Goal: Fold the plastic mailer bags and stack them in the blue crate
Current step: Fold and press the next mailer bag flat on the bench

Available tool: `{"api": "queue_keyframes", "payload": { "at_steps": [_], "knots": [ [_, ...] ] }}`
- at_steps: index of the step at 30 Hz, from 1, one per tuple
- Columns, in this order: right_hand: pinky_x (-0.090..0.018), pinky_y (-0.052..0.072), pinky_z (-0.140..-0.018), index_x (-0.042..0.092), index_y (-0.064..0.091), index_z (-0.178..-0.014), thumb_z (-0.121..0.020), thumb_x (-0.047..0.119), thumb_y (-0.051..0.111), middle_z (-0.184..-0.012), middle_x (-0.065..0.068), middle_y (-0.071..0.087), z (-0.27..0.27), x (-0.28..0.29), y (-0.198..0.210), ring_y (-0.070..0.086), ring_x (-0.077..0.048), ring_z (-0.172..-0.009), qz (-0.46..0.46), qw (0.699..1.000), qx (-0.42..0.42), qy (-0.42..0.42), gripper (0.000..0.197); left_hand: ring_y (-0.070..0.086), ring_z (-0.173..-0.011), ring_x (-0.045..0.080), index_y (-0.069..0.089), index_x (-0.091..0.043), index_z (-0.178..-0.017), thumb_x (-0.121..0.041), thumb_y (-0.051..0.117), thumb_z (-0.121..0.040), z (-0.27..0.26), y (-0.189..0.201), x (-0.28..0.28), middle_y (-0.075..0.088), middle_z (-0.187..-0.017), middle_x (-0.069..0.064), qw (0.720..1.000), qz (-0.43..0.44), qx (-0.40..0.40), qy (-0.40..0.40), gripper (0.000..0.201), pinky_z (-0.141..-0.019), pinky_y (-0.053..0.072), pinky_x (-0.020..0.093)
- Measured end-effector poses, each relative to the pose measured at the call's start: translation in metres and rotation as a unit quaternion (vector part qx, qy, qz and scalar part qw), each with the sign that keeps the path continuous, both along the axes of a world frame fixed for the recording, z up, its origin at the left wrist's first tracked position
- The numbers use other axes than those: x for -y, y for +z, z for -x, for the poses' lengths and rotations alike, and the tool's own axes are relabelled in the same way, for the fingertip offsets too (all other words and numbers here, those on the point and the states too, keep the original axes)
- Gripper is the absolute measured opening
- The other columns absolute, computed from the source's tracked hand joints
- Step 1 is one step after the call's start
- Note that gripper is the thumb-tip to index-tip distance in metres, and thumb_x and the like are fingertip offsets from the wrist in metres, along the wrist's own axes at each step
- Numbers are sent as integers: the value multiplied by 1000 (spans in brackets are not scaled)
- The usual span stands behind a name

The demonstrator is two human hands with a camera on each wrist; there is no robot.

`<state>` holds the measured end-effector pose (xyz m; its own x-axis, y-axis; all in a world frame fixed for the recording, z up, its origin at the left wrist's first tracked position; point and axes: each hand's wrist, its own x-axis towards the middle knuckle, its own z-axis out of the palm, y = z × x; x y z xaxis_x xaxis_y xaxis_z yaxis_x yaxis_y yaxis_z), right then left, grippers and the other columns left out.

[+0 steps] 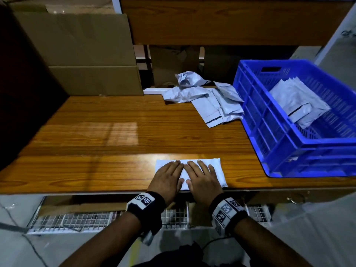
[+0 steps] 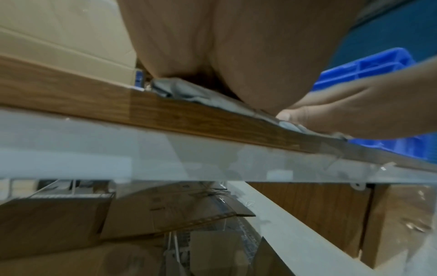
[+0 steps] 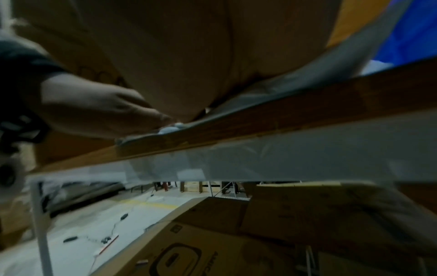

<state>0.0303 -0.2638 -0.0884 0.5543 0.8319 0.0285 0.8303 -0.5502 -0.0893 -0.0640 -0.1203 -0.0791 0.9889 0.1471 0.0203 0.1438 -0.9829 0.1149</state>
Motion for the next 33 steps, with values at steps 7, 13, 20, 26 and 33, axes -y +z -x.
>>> {"api": "queue_keyframes", "payload": {
  "at_steps": [7,13,20,26,33],
  "knots": [
    [-42,17,-118,31,20,-153,-89,58,18,-161,7,20,-22,13,17,15,-20,-148,24,996,-75,41,70,35,-139,29,36,-13,-147,-44,26,-95,8,6,-15,35,-152,11,999,24,14,-31,61,-114,24,36],
    [-37,11,-119,31,17,-154,-99,46,45,-162,5,16,-33,22,11,10,-17,-149,13,992,-110,53,64,21,-142,22,26,-23,-151,-36,48,-97,5,4,-28,24,-157,1,998,58,-34,-12,59,-113,26,36],
    [-37,8,-119,31,18,-154,-100,43,43,-162,5,14,-33,25,14,7,-17,-150,13,991,-118,55,60,23,-143,24,27,-22,-151,-38,48,-97,6,1,-34,24,-157,2,997,66,-28,-29,60,-115,24,36],
    [-37,19,-119,20,14,-155,-105,32,32,-163,0,12,-54,43,34,10,-17,-149,96,989,-102,55,54,18,-146,22,24,-16,-151,-41,27,-100,20,-5,-49,23,-158,6,998,43,-13,-42,57,-117,14,32],
    [-43,13,-118,21,20,-154,-96,48,8,-161,1,19,-49,53,2,13,-18,-149,30,995,-83,44,66,14,-147,21,23,-14,-152,-46,7,-93,28,-17,-43,22,-158,5,999,44,-7,-29,69,-118,12,32]
  ]
}}
